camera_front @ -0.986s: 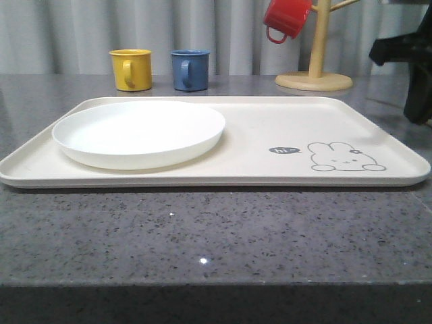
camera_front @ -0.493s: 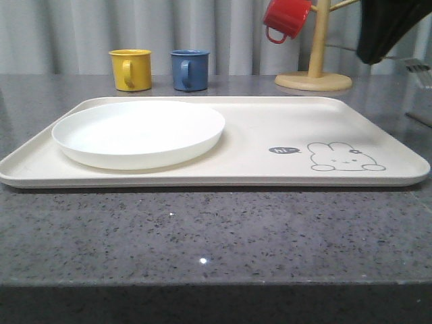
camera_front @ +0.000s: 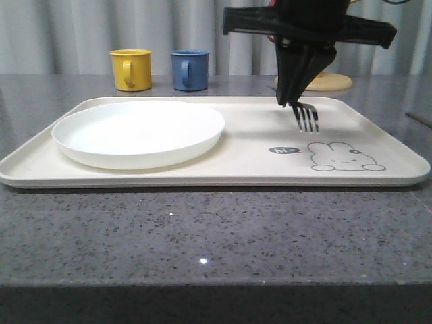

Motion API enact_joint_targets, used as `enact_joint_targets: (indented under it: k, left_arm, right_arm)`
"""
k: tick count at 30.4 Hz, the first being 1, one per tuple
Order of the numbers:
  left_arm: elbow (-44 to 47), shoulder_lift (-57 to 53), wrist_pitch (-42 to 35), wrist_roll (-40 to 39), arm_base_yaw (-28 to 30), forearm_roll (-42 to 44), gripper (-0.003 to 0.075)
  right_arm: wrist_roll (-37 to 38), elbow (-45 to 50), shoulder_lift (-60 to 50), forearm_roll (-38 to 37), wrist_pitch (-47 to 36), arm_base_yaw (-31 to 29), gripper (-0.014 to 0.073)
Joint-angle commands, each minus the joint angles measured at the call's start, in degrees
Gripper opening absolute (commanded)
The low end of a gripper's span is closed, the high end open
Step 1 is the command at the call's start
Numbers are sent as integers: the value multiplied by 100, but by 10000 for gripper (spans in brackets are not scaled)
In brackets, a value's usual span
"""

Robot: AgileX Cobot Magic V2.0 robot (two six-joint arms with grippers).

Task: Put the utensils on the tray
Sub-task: 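Carry the fork with the right gripper and lower it beside the plate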

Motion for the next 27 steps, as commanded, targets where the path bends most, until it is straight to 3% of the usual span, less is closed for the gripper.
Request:
enact_joint_targets:
  k: [1, 16, 19, 27]
  left_arm:
    - [-151, 37, -477, -63, 28, -54, -18]
    - [-151, 37, -477, -63, 28, -54, -18]
    - [-151, 37, -477, -63, 28, -54, -18]
    - [-151, 37, -477, -63, 28, -54, -18]
  right_arm:
    - [98, -194, -151, 147, -385, -1, -25]
    - [100, -194, 203, 249, -288, -1, -12]
    - [100, -194, 212, 288, -282, -1, 53]
    - [100, -565, 195, 288, 65, -6, 346]
